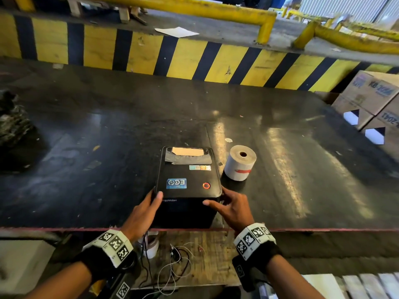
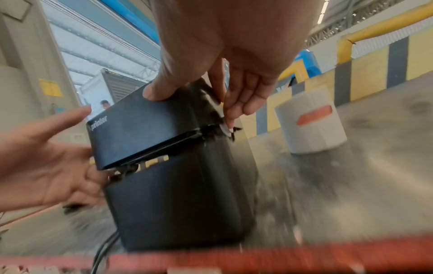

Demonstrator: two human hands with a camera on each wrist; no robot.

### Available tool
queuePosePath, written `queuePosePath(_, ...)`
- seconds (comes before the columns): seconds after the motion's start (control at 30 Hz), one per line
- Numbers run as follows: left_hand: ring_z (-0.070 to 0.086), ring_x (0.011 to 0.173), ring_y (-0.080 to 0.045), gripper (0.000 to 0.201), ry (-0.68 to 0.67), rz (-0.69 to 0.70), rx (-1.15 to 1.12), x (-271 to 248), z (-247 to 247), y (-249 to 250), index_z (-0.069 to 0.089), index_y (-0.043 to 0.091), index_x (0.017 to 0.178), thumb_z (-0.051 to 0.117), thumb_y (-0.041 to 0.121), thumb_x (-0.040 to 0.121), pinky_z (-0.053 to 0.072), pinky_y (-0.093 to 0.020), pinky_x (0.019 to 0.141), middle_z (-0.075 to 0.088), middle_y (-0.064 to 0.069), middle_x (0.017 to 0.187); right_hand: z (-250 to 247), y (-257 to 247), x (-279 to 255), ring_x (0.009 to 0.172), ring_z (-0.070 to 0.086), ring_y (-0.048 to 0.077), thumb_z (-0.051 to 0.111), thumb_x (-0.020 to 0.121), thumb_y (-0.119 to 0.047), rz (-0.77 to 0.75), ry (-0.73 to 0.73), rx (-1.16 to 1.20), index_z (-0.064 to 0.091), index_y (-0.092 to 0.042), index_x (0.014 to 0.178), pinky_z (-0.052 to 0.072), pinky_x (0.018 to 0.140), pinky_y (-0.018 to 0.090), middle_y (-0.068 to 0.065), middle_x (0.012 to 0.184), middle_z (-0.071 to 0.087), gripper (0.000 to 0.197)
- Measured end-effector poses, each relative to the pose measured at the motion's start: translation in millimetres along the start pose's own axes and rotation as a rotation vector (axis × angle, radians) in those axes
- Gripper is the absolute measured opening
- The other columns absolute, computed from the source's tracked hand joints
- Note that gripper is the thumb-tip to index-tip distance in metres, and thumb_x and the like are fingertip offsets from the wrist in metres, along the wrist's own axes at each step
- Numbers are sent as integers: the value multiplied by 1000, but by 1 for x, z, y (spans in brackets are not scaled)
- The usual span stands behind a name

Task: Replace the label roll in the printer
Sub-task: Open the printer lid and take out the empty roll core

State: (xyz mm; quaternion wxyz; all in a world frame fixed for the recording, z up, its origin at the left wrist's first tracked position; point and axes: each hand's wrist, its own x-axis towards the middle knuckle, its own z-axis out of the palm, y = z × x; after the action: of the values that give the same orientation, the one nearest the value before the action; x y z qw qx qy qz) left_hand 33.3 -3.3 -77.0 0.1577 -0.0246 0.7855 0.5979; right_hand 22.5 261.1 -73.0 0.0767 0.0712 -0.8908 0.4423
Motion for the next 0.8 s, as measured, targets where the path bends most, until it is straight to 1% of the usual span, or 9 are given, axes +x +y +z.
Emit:
queuePosePath(0.1, 51, 126, -21, 83, 45, -77, -56, 9, -9, -2, 43, 32, 135, 20, 83, 74, 33, -48, 113, 55, -3, 136, -21, -24, 35, 48, 54, -7, 68, 66, -65, 44, 28, 0, 70, -36, 69, 41, 50, 14, -24, 50, 62, 29)
queuePosePath(0.17, 60, 114, -22, 65, 61, -88, -57, 14, -12, 1, 56, 30, 122, 27, 71, 81, 40, -46, 108, 62, -6, 124, -32, -40, 63, 38, 47, -4, 65, 69, -65, 67, 46, -62, 64, -26, 55, 34, 45, 12, -16, 38, 54, 42)
queuePosePath(0.23, 66, 102, -23, 36, 68, -77, 8, 18, -13, 6, 66, 33, 102, 42, 56, 88, 47, -46, 102, 68, -7, 114, -39, -53, 89, 38, 51, 1, 59, 67, -74, 97, 88, -105, 63, -13, 51, 40, 46, 19, -7, 40, 56, 63)
queuePosePath(0.3, 68, 94, -21, 32, 57, -71, 159, 24, -16, 5, 66, 21, 112, 55, 40, 89, 50, -41, 98, 71, -12, 109, -41, -59, 109, 49, 62, 10, 52, 64, -81, 120, 136, -97, 66, -9, 56, 50, 53, 28, -1, 50, 66, 73)
queuePosePath(0.4, 67, 87, -16, 42, 55, -41, 343, 29, -18, 7, 58, 3, 122, 65, 21, 85, 49, -26, 88, 73, -18, 100, -40, -62, 127, 62, 63, 16, 52, 76, -69, 111, 226, -81, 69, -13, 64, 45, 59, 27, 0, 61, 68, 60)
queuePosePath(0.53, 69, 75, -15, 23, 84, 18, 461, 41, -24, 12, 71, 5, 99, 68, 21, 83, 48, -20, 71, 74, -11, 76, -38, -57, 141, 78, 63, 16, 53, 86, -52, 74, 311, 58, 70, -10, 94, 48, 67, 25, 3, 86, 70, 46)
queuePosePath(0.63, 70, 84, -21, 17, 176, 73, 529, 55, -27, 19, 74, 9, 89, 69, 23, 80, 54, -31, 80, 75, -9, 84, -31, -47, 146, 95, 65, 19, 50, 88, -51, 82, 306, 213, 63, -12, 112, 54, 85, 36, 8, 105, 69, 48)
queuePosePath(0.7, 66, 95, -24, 28, 232, 136, 573, 68, -25, 23, 69, 12, 105, 69, 25, 80, 53, -38, 88, 71, -9, 99, -30, -44, 148, 101, 63, 18, 50, 92, -40, 74, 261, 305, 58, -9, 119, 53, 86, 29, 9, 114, 67, 42)
queuePosePath(0.8, 59, 105, -26, 46, 252, 197, 653, 87, -16, 28, 57, 15, 125, 66, 30, 82, 49, -37, 90, 62, -10, 107, -29, -39, 149, 99, 60, 7, 50, 95, -28, 29, 158, 307, 56, -6, 124, 46, 80, 8, 4, 116, 64, 36)
